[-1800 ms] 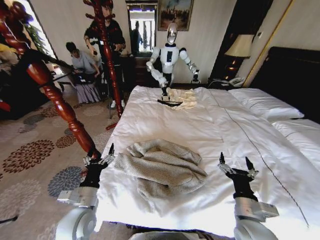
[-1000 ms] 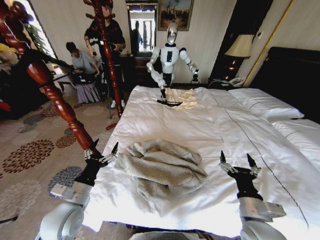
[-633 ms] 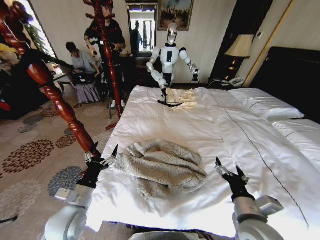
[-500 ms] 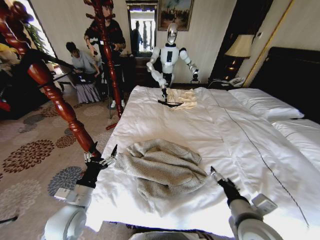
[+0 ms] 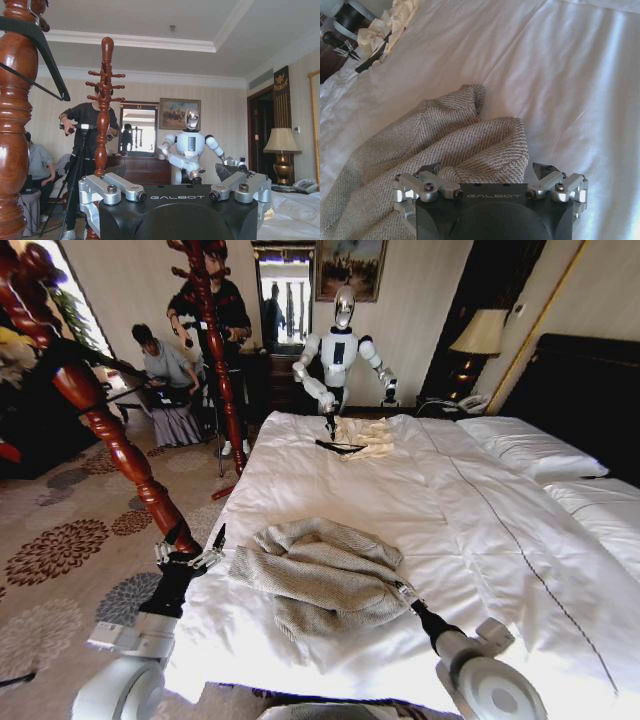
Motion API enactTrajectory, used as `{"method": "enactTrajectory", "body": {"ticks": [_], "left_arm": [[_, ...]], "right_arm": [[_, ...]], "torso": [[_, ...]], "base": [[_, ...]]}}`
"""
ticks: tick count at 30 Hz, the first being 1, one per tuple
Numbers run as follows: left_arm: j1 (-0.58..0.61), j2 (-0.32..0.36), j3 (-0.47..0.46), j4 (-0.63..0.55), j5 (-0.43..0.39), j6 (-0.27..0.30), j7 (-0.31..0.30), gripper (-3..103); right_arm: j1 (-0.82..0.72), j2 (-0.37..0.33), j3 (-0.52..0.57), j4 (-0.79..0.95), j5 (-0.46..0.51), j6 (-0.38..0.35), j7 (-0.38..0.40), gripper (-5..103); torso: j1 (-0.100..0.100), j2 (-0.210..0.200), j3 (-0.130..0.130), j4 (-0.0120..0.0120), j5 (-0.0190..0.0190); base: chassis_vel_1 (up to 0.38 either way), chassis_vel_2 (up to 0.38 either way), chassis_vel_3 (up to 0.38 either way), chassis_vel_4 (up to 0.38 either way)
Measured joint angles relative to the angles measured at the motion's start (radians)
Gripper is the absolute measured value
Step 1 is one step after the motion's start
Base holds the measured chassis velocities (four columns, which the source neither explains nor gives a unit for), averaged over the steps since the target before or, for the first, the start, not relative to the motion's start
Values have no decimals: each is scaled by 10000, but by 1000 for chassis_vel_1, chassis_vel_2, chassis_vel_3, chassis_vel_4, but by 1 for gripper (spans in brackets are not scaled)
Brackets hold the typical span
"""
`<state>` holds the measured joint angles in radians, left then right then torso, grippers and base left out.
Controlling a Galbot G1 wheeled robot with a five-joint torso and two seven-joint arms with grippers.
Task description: Pick up the clothes from the bed and hang them on the clothes hanger.
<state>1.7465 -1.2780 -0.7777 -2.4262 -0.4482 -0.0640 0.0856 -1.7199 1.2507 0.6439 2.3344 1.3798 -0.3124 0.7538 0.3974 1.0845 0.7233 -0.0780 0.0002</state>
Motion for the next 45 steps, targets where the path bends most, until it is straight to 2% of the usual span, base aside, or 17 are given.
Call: {"method": "enactTrajectory", "body": {"ticks": [4, 11, 14, 15, 17, 20, 22, 24, 26, 30, 32, 35, 38, 39, 41, 43, 45], "left_arm": [[95, -210, 23, -135, 1, 28, -24, 100], [51, -64, 12, -98, 18, 34, -29, 100], [-239, 116, -117, 613, 171, -88, -32, 100], [-296, 172, -131, 885, 234, -145, -42, 100], [-308, 192, -135, 1000, 253, -169, -41, 100], [-329, 144, -118, 1174, 287, -207, 1, 100], [-340, 126, -111, 1177, 290, -207, 4, 100], [-417, -12, -61, 1239, 304, -199, 8, 100], [-426, -39, -42, 1273, 308, -198, 6, 100], [-492, 18, 5, 1346, 312, -202, -25, 100], [-507, 33, 1, 1324, 266, -199, -47, 100], [-491, 16, -14, 1260, 202, -192, -89, 100], [-467, -17, -15, 1253, 199, -192, -103, 100], [-459, -61, -15, 1228, 192, -191, -123, 100], [-460, -71, -15, 1218, 188, -189, -125, 100], [-458, -95, -15, 1173, 185, -176, -131, 100], [-443, -104, -15, 1151, 185, -174, -131, 100]], "right_arm": [[309, 186, -202, -533, -51, -87, -26, 100], [823, 307, -388, -1329, -263, -209, -171, 100], [976, 353, -500, -1732, -560, -146, -358, 102], [997, 369, -533, -1776, -639, -99, -416, 98], [1000, 375, -546, -1781, -668, -82, -437, 98], [1007, 430, -611, -1699, -743, -9, -509, 83], [1007, 435, -618, -1683, -746, -3, -512, 83], [1008, 465, -651, -1617, -781, 71, -535, 66], [1007, 469, -654, -1613, -811, 98, -551, 66], [1012, 473, -727, -1634, -1048, 212, -600, 44], [1031, 478, -747, -1638, -1070, 221, -602, 44], [1067, 498, -826, -1638, -1190, 322, -621, 28], [1068, 500, -862, -1629, -1282, 409, -651, 23], [1058, 486, -882, -1560, -1359, 481, -706, 13], [1047, 476, -882, -1526, -1368, 498, -721, 13], [951, 417, -849, -1346, -1377, 603, -831, 3], [878, 381, -801, -1216, -1378, 701, -927, 3]], "torso": [[0, 0, 0, -1, -2], [0, 0, 0, 0, 1], [0, 0, 0, -1, -1], [0, -1, 1, -3, -2], [1, 0, 1, -3, -5], [-1, 0, 0, 0, -1], [-1, 1, 0, 0, -1], [1, 0, 0, 0, -2], [0, 0, 0, 0, -2], [0, 0, 0, -1, -1], [0, 0, 0, -1, -2], [0, 0, 0, -1, 0], [0, 0, 0, 0, 0], [0, 0, 0, 0, 0], [0, 0, 0, 0, 0], [0, 0, 0, 0, 0], [0, 0, 0, 0, 0]], "base": [[0, 0, 0, 0], [0, 0, 0, 0], [0, 0, 0, 0], [0, 0, 0, 0], [0, 0, 0, 0], [0, 0, 0, 0], [0, 0, 0, 0], [0, 0, 0, 0], [0, 0, 0, 0], [0, 0, 0, 0], [0, 0, 0, 0], [0, 0, 0, 0], [0, 0, 0, 0], [0, 0, 0, 0], [0, 0, 0, 0], [0, 0, 0, 0], [0, 0, 0, 0]]}}
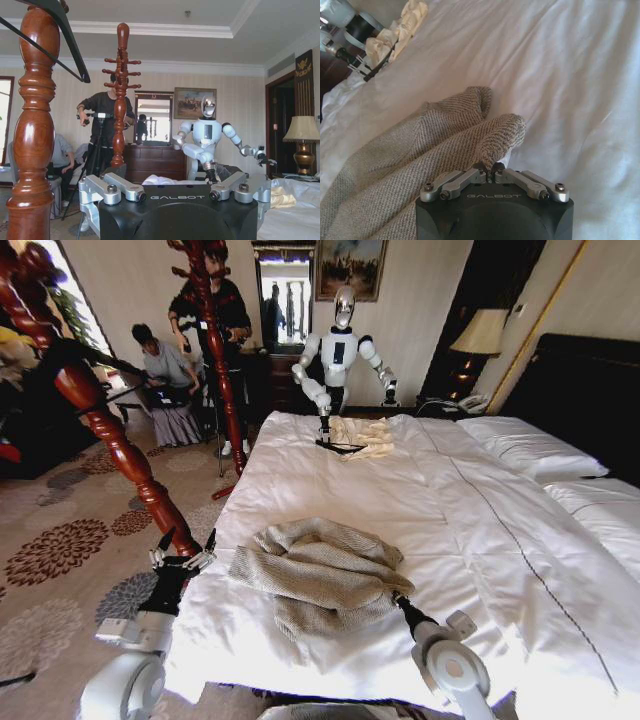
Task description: Pick up the clothes from the bed and hang them on the clothes hanger.
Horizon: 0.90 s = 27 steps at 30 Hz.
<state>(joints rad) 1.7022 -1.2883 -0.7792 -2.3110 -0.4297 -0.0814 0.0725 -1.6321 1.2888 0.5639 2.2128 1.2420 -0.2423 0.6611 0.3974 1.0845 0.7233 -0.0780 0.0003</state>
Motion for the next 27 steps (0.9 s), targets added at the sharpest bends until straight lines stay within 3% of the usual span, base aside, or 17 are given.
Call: {"method": "enactTrajectory", "body": {"ticks": [3, 7, 10, 13, 15, 17, 19, 21, 24, 27], "left_arm": [[48, -20, -9, -67, 0, 3, -3, 100], [81, -42, -15, -123, -17, 12, -20, 100], [145, -122, -8, -236, -21, 25, -40, 100], [179, -156, -6, -296, -21, 27, -46, 100], [264, -172, -40, -446, -24, 30, -53, 100], [278, -165, -54, -469, -32, 30, -53, 100], [355, -116, -175, -596, -125, 30, -74, 100], [371, -107, -204, -631, -150, 30, -75, 100], [415, -90, -293, -731, -218, 30, -93, 100], [422, -94, -295, -766, -220, 28, -97, 100]], "right_arm": [[-192, -99, 226, 583, 183, 443, -229, 3], [-59, -238, 608, 1497, 1142, 743, 14, 3], [536, -748, 1427, 2702, 2207, 1246, 60, 3], [714, -1025, 1834, 2882, 2543, 1404, 6, 3], [997, -1753, 2774, 2955, 3517, 1555, 73, 3], [1043, -1875, 2925, 2954, 3652, 1566, 102, 3], [1404, -2742, 4102, 2957, 4813, 1684, 331, 3], [1482, -2926, 4414, 2957, 5089, 1703, 385, 3], [1872, -3829, 6120, 2949, 6218, 1845, 550, 3], [2021, -4257, 6970, 2937, 6786, 1896, 651, 3]], "torso": [[0, 0, 0, -1, 1], [-1, 0, 0, -2, 0], [0, 0, 0, 1, -2], [0, 0, 0, 1, -1], [0, 0, 0, -1, 2], [0, 0, 0, -1, 4], [0, 0, 0, -1, 2], [-1, 0, 0, 2, 3], [0, 0, 0, -2, 0], [0, 0, 0, -2, 3]], "base": [[0, 0, 0, 0], [0, 0, 0, 0], [0, 0, 0, 0], [0, 0, 0, 0], [0, 0, 0, 0], [0, 0, 0, 0], [0, 0, 0, 0], [0, 0, 0, 0], [0, 0, 0, 0], [0, 0, 0, 0]]}}
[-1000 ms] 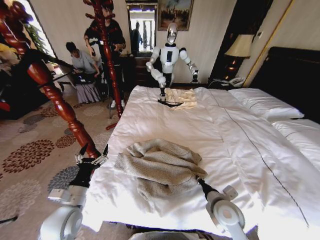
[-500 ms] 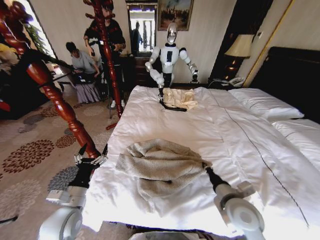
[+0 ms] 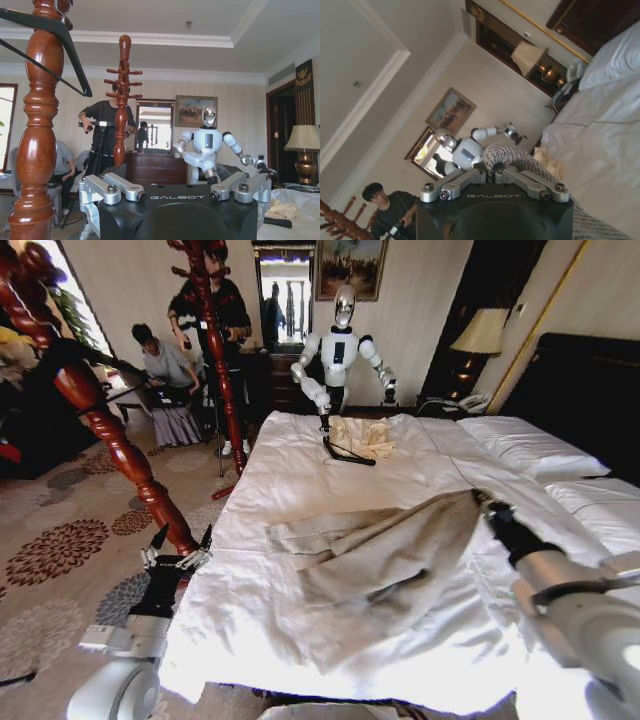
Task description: Pick up the clothes from the bed and hang them on the clothes hanger.
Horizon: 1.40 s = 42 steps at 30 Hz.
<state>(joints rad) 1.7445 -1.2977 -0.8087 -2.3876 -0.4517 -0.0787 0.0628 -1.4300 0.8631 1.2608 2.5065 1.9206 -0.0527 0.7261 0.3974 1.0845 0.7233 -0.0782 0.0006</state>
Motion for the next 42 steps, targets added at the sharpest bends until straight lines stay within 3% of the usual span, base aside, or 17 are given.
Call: {"method": "enactTrajectory", "body": {"ticks": [6, 12, 14, 15, 18, 20, 23, 25, 28, 30, 33, 42], "left_arm": [[-50, -6, 52, 12, -2, -6, -6, 100], [-84, -40, 140, 46, 12, -8, -8, 100], [-87, -17, 155, 47, 18, -10, -8, 100], [-87, -17, 155, 47, 18, -10, -8, 100], [-45, 18, 149, -93, 38, 6, -9, 100], [-32, 16, 145, -123, 41, 15, -9, 100], [64, -62, 119, -275, 88, 71, -40, 100], [84, -79, 115, -309, 91, 94, -64, 100], [195, -160, 73, -527, 78, 223, -132, 100], [208, -168, 64, -553, 75, 238, -138, 100], [259, -196, -27, -616, 51, 288, -169, 100], [570, -104, -415, -566, -58, 202, -315, 100]], "right_arm": [[134, -952, 1219, -94, 1016, 44, 35, 3], [-35, -592, 134, -45, 41, -52, -221, 3], [-198, -373, -1142, -47, -789, -190, -404, 3], [-198, -373, -1142, -47, -789, -190, -404, 3], [-233, -467, -3439, -85, -2289, -490, -851, 3], [-210, -511, -3751, -166, -2482, -561, -932, 3], [88, -595, -5593, -1142, -3803, -803, -1407, 3], [148, -582, -5918, -1308, -4004, -843, -1473, 3], [721, -259, -7767, -2253, -5138, -932, -1935, 3], [872, -174, -8128, -2447, -5333, -930, -2000, 3], [1917, 269, -9785, -3468, -5840, -828, -2153, 3], [4593, 1305, -12370, -5585, -5884, -593, -2105, 3]], "torso": [[0, 0, -1, 0, -4], [-1, 1, -1, 1, -2], [-1, 1, -1, -1, -5], [-1, 1, -1, -1, -5], [-1, 1, -1, 3, -9], [-2, 1, -1, 3, -10], [-1, 0, -1, 2, -6], [0, 1, 0, 3, -6], [-1, 1, 0, 1, -5], [-2, 1, -1, 1, -6], [-1, 1, 0, 0, -8], [0, 1, 0, 2, -7]], "base": [[0, 0, 0, 0], [0, 0, 0, 0], [0, 0, 0, 0], [0, 0, 0, 0], [0, 0, 0, 0], [0, 0, 0, 0], [0, 0, 0, 0], [0, 0, 0, 0], [0, 0, 0, 0], [0, 0, 0, 0], [0, 0, 0, 0], [0, 0, 0, 0]]}}
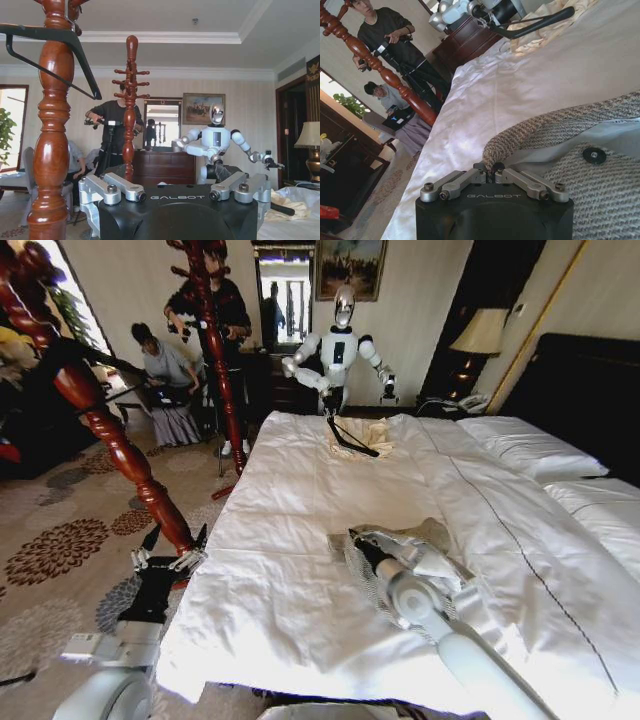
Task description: Pick up the clothes from the bed and hang them on the clothes hanger.
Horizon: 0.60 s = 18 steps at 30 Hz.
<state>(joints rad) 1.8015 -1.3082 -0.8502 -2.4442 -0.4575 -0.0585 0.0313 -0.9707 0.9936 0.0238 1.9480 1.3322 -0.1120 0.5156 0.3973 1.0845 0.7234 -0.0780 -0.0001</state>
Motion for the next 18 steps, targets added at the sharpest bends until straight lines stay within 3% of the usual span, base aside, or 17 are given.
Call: {"method": "enactTrajectory", "body": {"ticks": [12, 15, 17, 18], "left_arm": [[-106, -174, 50, 253, -2, -15, -53, 100], [-108, -172, 48, 280, -2, -17, -56, 100], [-106, -138, 47, 308, -2, -27, -64, 100], [-96, -102, 47, 308, -2, -30, -64, 100]], "right_arm": [[1271, 1341, -2066, -1143, -301, 205, 2, -1], [1292, 1490, -2103, -1153, -368, 182, -93, 3], [1226, 1381, -2103, -983, -431, 185, -379, 19], [1136, 1224, -2062, -837, -452, 219, -593, 19]], "torso": [[1, 0, 0, 1, 1], [1, -1, 0, 3, 2], [1, -1, 0, 0, 1], [1, -1, 0, 0, 3]], "base": [[0, 0, 0, 0], [0, 0, 0, 0], [0, 0, 0, 0], [0, 0, 0, 0]]}}
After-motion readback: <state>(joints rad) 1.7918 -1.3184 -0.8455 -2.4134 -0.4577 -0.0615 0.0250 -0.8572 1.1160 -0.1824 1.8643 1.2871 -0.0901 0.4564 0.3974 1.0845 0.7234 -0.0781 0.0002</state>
